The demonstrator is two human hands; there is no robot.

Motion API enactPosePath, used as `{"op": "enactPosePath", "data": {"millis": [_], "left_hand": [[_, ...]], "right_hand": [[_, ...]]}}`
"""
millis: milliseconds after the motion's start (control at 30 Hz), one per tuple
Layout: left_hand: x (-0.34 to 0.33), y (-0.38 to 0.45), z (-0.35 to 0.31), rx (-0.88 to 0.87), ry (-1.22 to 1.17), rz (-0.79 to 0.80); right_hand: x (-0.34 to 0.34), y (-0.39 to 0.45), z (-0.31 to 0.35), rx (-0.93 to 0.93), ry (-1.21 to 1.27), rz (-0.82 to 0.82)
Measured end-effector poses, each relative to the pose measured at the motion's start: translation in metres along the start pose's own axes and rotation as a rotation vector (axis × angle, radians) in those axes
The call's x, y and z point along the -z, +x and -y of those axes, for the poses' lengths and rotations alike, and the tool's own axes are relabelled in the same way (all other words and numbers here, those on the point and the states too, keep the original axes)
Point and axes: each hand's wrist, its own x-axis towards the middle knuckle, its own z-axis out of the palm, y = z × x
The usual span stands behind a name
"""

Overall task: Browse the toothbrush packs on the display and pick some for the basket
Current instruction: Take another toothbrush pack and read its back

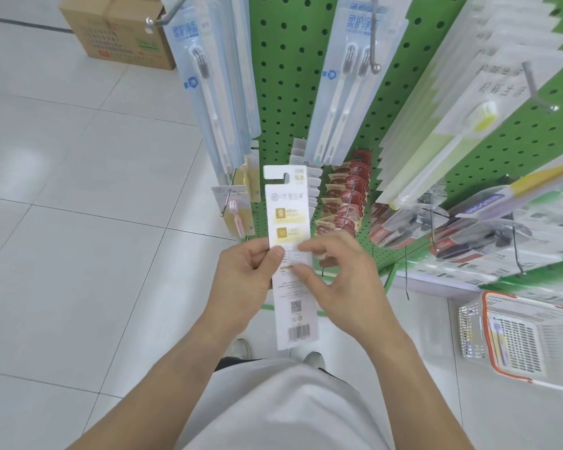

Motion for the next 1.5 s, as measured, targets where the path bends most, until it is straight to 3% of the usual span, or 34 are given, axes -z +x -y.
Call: {"op": "enactPosePath", "data": {"millis": [167,267,500,1000,1333,1500], "left_hand": [[0.005,-0.002,0.001,0.091,0.084,0.094],[0.005,-0.005,0.003,0.136,0.12,0.199],[0.01,-0.011,0.003,0.102,0.2,0.26],[0.011,-0.014,0.01,0.112,0.185,0.26],[0.013,-0.009,0.009,0.135,-0.09,0.017],[0.014,-0.01,0.007,0.083,-0.09,-0.12]], "right_hand": [[0.0,0.009,0.003,-0.214,0.307,-0.165],[0.005,0.012,0.001,-0.253,0.442,-0.249],[0.007,0.01,-0.008,-0.3,0.651,-0.233],[0.0,0.003,-0.012,-0.261,0.539,-0.178],[-0.006,-0.004,-0.01,-0.297,0.461,0.027],[0.002,-0.009,-0.01,-0.309,0.366,0.371]]}}
